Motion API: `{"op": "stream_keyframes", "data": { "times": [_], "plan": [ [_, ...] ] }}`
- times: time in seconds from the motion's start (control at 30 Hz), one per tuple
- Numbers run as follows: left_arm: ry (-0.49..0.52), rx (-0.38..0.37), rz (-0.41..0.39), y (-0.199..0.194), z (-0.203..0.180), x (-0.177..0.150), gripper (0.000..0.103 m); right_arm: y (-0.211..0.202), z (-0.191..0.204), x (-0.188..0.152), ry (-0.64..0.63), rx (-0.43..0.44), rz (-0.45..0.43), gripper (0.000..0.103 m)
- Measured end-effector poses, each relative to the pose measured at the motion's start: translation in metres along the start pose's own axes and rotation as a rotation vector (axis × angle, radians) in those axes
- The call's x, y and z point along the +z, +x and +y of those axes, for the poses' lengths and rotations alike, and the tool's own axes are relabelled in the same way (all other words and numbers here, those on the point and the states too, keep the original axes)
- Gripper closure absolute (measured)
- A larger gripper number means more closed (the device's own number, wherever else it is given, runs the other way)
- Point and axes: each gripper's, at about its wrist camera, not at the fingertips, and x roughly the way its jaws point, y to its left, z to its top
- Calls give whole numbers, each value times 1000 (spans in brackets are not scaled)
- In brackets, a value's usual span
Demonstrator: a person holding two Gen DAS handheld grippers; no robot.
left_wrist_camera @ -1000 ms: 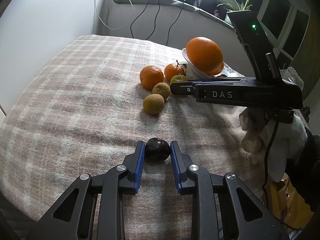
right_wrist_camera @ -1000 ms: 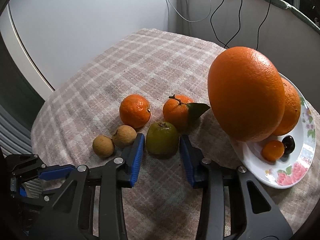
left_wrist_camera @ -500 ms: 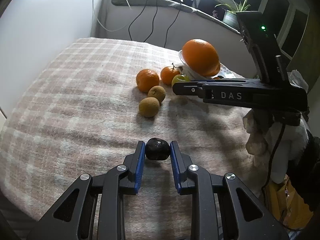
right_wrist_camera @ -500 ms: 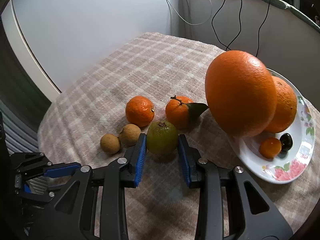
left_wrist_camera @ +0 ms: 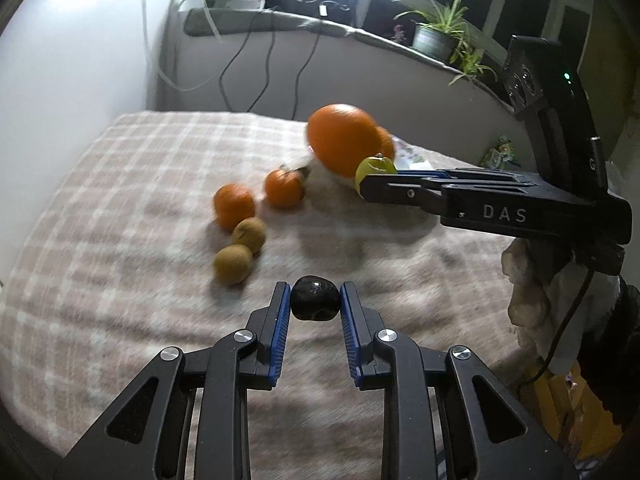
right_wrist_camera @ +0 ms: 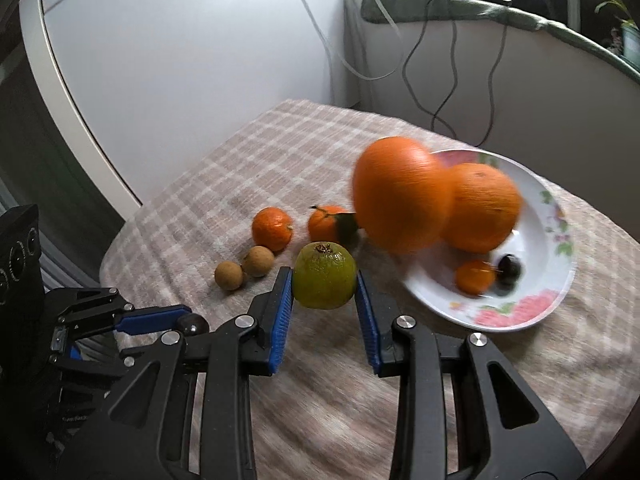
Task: Organize fruits
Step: 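Carry the plum and green-yellow fruit over the plate with both tools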
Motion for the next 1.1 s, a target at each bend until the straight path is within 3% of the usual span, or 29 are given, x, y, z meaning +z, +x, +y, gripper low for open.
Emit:
{"op": "stream_keyframes", "data": {
  "times": [0.53,1.1],
  "plan": [
    [112,-69,-41,32,-61,48,80,-57,-87,-1,107,-111,-75,70],
    [136,-91,-16,90,-96,86,80,-34,-157,7,216,-143,-52,70]
  ]
}}
